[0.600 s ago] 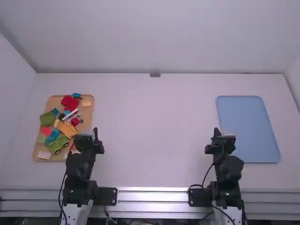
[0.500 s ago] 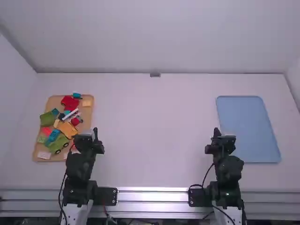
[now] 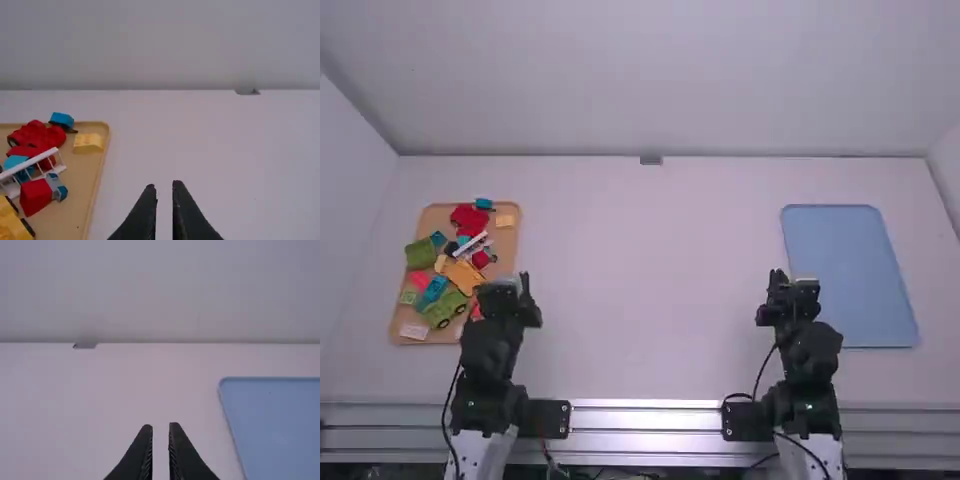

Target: Assemble lego blocks to make yellow taxi

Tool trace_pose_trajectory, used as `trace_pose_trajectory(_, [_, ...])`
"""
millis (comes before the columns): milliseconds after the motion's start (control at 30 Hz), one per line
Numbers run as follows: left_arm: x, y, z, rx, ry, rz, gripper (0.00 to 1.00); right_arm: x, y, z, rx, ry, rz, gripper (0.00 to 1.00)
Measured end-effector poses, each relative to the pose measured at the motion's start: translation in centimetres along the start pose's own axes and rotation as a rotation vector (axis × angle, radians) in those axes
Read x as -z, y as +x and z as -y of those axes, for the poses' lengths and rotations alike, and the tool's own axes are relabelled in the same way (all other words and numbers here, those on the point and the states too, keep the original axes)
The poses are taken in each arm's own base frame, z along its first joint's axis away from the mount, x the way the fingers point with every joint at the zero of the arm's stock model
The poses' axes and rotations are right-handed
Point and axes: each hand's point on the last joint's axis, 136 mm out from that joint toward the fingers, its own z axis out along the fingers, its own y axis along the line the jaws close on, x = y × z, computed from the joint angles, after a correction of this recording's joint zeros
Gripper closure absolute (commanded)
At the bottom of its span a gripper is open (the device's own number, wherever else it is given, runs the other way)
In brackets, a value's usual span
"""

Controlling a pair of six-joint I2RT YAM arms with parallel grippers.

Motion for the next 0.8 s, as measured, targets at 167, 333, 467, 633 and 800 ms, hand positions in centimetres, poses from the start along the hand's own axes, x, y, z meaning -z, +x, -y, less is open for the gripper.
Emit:
trace_pose_trajectory(167, [0.0, -1.7, -0.4, 0.002, -0.022, -0.02, 0.79, -0.5, -3.3, -1.2, 0.019, -0.064, 0.003, 0.79])
trace_pose_trajectory(333, [-0.3, -2.9, -0.7, 0.002, -0.043, -0.053, 0.71, -1.5, -5.9, -2.3, 0.039, -0.127, -0.016, 0.71])
trace_pose_trajectory(467, [-0.9, -4.0, -1.1, 0.029, -0.068, -0.085, 0.64, -2.9, -8.0, -3.7, 0.069, -0.199, -0.042, 0.64])
trace_pose_trajectory(633, [-1.7, -5.3, -1.6, 0.058, -0.102, -0.132, 0.54, -5.3, -10.7, -5.9, 0.113, -0.306, -0.066, 0.54])
trace_pose_trajectory(800, [-2.8, -6.3, -2.1, 0.077, -0.14, -0.19, 0.44, -8.2, -12.6, -8.1, 0.142, -0.41, -0.089, 0.43])
